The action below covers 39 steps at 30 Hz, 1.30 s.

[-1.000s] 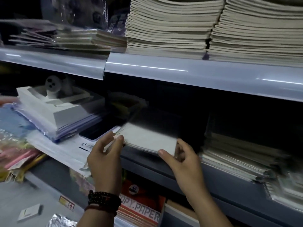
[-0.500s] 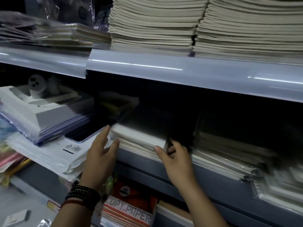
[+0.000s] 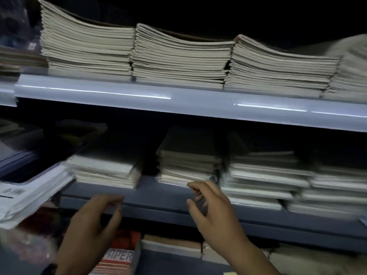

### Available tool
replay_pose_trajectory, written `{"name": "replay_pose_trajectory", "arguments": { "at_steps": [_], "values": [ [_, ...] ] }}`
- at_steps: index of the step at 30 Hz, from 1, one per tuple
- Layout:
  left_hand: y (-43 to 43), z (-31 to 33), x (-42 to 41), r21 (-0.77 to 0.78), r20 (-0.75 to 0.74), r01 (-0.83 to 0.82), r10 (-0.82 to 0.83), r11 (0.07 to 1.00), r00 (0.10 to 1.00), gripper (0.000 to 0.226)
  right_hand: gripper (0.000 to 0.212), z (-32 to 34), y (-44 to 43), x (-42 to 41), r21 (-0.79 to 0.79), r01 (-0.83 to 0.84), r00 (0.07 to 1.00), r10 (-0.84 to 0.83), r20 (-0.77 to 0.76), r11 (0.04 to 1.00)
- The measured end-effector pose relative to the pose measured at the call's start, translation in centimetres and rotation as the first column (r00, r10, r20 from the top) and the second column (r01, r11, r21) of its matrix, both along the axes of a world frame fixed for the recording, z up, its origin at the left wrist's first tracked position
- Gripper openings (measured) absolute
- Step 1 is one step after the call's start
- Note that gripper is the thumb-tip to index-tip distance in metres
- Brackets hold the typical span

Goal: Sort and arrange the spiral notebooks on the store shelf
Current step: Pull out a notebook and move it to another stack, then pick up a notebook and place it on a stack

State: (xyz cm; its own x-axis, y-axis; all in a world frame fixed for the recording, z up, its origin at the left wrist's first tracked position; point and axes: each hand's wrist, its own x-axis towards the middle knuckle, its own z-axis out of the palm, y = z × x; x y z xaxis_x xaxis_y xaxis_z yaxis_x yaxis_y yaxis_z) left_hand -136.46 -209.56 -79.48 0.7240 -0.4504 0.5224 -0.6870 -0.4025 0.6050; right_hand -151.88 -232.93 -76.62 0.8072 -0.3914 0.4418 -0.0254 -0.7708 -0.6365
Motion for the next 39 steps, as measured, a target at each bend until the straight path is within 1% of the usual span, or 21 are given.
{"name": "replay_pose_trajectory", "arguments": {
  "at_steps": [1,2,4,6,8,10,12,14,16,18,22,24,25,26,27,29,31,32,34,37,39],
  "values": [
    [-1.2,0.3,-0.8,0.024,0.032,0.030,-0.030,0.999,0.999,0.017,0.028,0.2,-0.7,-1.4,-0.010,0.025,1.000,-0.024,0.003,1.000],
    [-2.5,0.6,-1.5,0.052,0.059,0.054,-0.057,0.997,0.997,0.015,0.028,0.4,-1.5,-2.6,-0.027,0.047,0.999,-0.047,0.008,0.999],
    [-4.8,1.1,-2.6,0.091,0.108,0.101,-0.111,0.991,0.988,0.019,0.029,0.8,-3.1,-5.0,-0.068,0.095,0.995,-0.094,0.015,0.993],
    [-7.1,2.1,-3.6,0.098,0.105,0.157,-0.167,0.983,0.980,0.015,0.030,1.2,-4.6,-7.0,-0.084,0.148,0.989,-0.145,0.035,0.985],
    [-9.5,3.0,-4.4,0.083,0.143,0.198,-0.208,0.977,0.967,0.011,0.028,1.4,-6.2,-8.5,-0.063,0.204,0.977,-0.198,0.079,0.977],
    [-12.0,4.1,-5.2,0.072,0.185,0.226,-0.236,0.971,0.954,0.013,0.026,1.6,-7.5,-9.4,-0.022,0.261,0.958,-0.256,0.131,0.965],
    [-14.4,5.3,-6.0,0.066,0.241,0.248,-0.257,0.967,0.936,0.010,0.026,1.9,-8.5,-10.0,0.018,0.308,0.934,-0.306,0.183,0.951],
    [-16.7,6.7,-6.9,0.067,0.313,0.271,-0.278,0.960,0.908,0.011,0.026,2.2,-9.2,-10.3,0.060,0.330,0.915,-0.335,0.224,0.942],
    [-19.0,7.8,-7.7,0.075,0.355,0.298,-0.305,0.952,0.884,0.014,0.024,2.5,-9.8,-10.3,0.099,0.338,0.904,-0.353,0.241,0.936],
    [-20.9,8.6,-8.5,0.107,0.380,0.319,-0.335,0.942,0.862,0.020,0.020,2.7,-10.1,-10.1,0.156,0.350,0.888,-0.380,0.259,0.924],
    [-23.7,9.1,-9.7,0.236,0.440,0.303,-0.380,0.923,0.814,0.029,0.013,3.2,-10.3,-9.3,0.353,0.338,0.840,-0.449,0.305,0.872],
    [-24.5,9.2,-9.7,0.244,0.447,0.293,-0.375,0.925,0.812,0.030,0.008,3.6,-10.2,-9.1,0.541,0.265,0.814,-0.486,0.318,0.798],
    [-24.8,9.2,-9.5,0.236,0.448,0.296,-0.373,0.926,0.812,0.030,0.005,3.9,-10.0,-9.1,0.663,0.185,0.798,-0.504,0.329,0.726],
    [-25.0,9.2,-9.3,0.226,0.449,0.305,-0.377,0.925,0.810,0.029,0.003,4.3,-9.8,-9.1,0.771,0.088,0.781,-0.524,0.340,0.631],
    [-25.1,9.1,-9.1,0.218,0.444,0.316,-0.382,0.923,0.810,0.029,0.004,4.6,-9.5,-9.1,0.842,0.006,0.761,-0.549,0.346,0.539],
    [-25.3,9.0,-8.9,0.194,0.408,0.330,-0.382,0.924,0.829,0.026,0.012,5.3,-9.3,-9.1,0.908,-0.088,0.742,-0.580,0.335,0.411],
    [-25.6,8.7,-8.5,0.150,0.348,0.337,-0.368,0.930,0.862,0.022,0.019,5.8,-9.4,-9.2,0.936,-0.152,0.741,-0.590,0.321,0.319],
    [-25.8,8.6,-8.4,0.130,0.314,0.353,-0.376,0.926,0.872,0.019,0.021,6.0,-9.5,-9.1,0.942,-0.165,0.746,-0.588,0.313,0.291],
    [-26.1,8.3,-8.3,0.115,0.250,0.410,-0.425,0.905,0.870,0.019,0.022,6.2,-9.9,-8.9,0.946,-0.176,0.776,-0.554,0.303,0.271],
    [-26.2,7.9,-8.1,0.110,0.211,0.427,-0.441,0.897,0.872,0.033,0.019,6.3,-10.5,-8.7,0.941,-0.208,0.818,-0.481,0.317,0.266],
    [-26.3,7.7,-7.8,0.121,0.176,0.414,-0.430,0.902,0.886,0.041,0.014,6.4,-10.6,-9.0,0.943,-0.206,0.824,-0.472,0.312,0.262]
  ]
}}
